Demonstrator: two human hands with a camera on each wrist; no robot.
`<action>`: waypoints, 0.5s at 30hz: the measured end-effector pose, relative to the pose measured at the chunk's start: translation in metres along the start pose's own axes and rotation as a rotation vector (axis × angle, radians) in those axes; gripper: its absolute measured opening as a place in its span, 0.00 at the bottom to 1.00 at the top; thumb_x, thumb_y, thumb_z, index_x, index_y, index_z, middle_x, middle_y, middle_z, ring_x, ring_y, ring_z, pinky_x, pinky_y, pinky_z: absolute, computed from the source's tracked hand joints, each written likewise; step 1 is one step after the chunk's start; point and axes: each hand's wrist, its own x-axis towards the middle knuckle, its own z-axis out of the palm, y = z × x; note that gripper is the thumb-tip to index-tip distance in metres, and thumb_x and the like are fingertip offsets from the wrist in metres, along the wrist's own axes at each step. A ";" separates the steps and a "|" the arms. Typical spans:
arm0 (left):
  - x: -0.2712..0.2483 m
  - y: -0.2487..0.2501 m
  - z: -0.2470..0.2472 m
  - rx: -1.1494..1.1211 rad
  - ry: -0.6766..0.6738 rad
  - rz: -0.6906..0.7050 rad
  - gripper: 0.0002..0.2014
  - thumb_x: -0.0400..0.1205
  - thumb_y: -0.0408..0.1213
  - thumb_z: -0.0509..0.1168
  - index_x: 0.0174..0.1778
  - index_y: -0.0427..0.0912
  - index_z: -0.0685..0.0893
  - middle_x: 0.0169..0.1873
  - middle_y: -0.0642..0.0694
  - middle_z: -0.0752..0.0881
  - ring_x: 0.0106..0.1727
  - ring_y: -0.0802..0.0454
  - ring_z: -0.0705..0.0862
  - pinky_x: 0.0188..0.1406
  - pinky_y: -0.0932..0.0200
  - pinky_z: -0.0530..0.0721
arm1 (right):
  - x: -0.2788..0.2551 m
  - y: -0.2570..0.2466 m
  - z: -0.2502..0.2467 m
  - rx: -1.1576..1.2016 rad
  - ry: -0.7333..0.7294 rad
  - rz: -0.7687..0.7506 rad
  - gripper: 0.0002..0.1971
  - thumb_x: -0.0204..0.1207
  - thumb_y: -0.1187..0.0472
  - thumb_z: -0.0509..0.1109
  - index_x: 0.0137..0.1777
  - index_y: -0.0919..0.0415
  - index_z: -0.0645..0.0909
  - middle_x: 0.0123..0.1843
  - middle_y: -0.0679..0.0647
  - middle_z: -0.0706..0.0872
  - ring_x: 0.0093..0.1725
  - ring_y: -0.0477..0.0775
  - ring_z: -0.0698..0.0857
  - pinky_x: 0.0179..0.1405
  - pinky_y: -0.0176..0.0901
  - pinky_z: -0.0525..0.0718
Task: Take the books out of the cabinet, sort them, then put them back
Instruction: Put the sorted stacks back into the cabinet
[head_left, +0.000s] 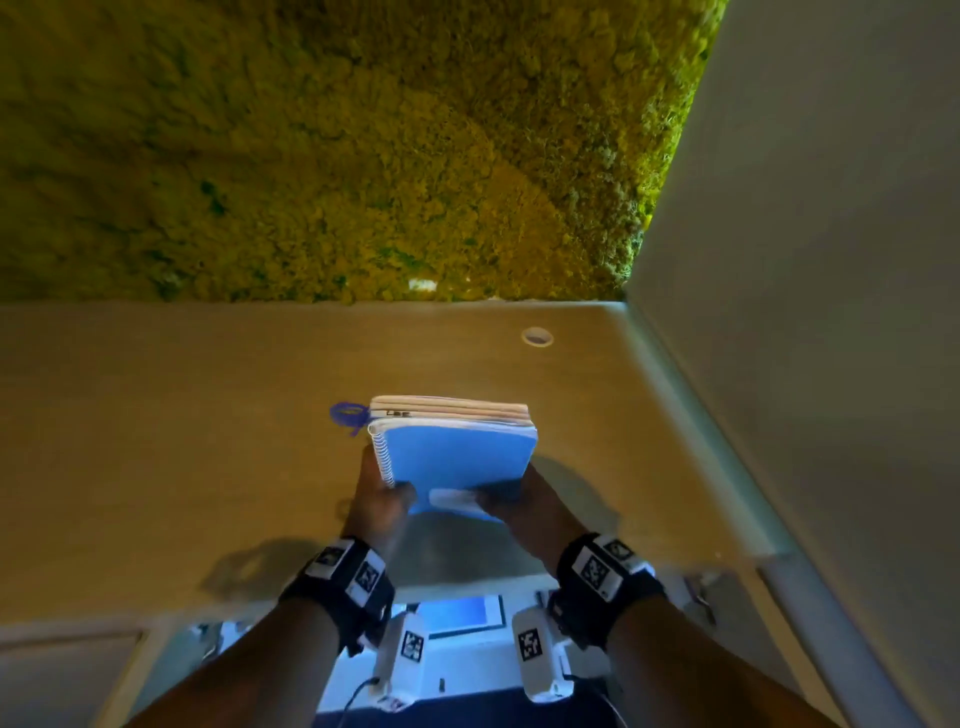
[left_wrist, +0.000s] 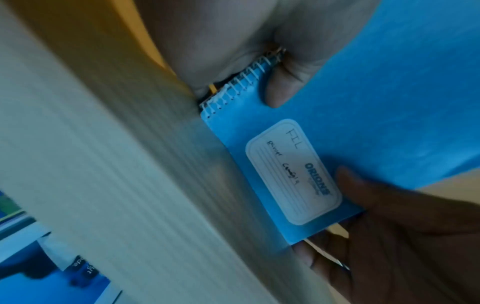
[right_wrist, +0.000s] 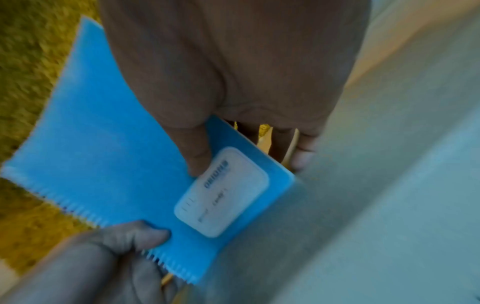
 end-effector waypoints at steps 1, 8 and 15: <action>-0.009 0.003 0.000 0.005 -0.005 -0.016 0.40 0.60 0.23 0.62 0.74 0.38 0.71 0.48 0.46 0.86 0.48 0.43 0.84 0.42 0.50 0.82 | -0.010 0.001 0.003 -0.028 0.010 -0.002 0.21 0.76 0.69 0.76 0.68 0.64 0.79 0.63 0.58 0.88 0.56 0.39 0.86 0.61 0.47 0.85; -0.115 -0.009 -0.033 0.049 -0.143 -0.094 0.32 0.64 0.30 0.59 0.67 0.42 0.67 0.59 0.36 0.79 0.58 0.38 0.78 0.49 0.49 0.74 | -0.109 -0.001 0.006 -0.113 -0.102 0.064 0.16 0.83 0.74 0.69 0.69 0.63 0.79 0.58 0.53 0.91 0.51 0.39 0.90 0.54 0.39 0.87; -0.207 -0.080 -0.063 0.088 -0.255 -0.233 0.29 0.76 0.14 0.62 0.71 0.43 0.71 0.60 0.40 0.84 0.58 0.42 0.82 0.47 0.55 0.77 | -0.206 0.068 0.032 -0.243 -0.097 0.241 0.11 0.81 0.69 0.72 0.62 0.67 0.87 0.47 0.52 0.90 0.41 0.41 0.88 0.40 0.41 0.90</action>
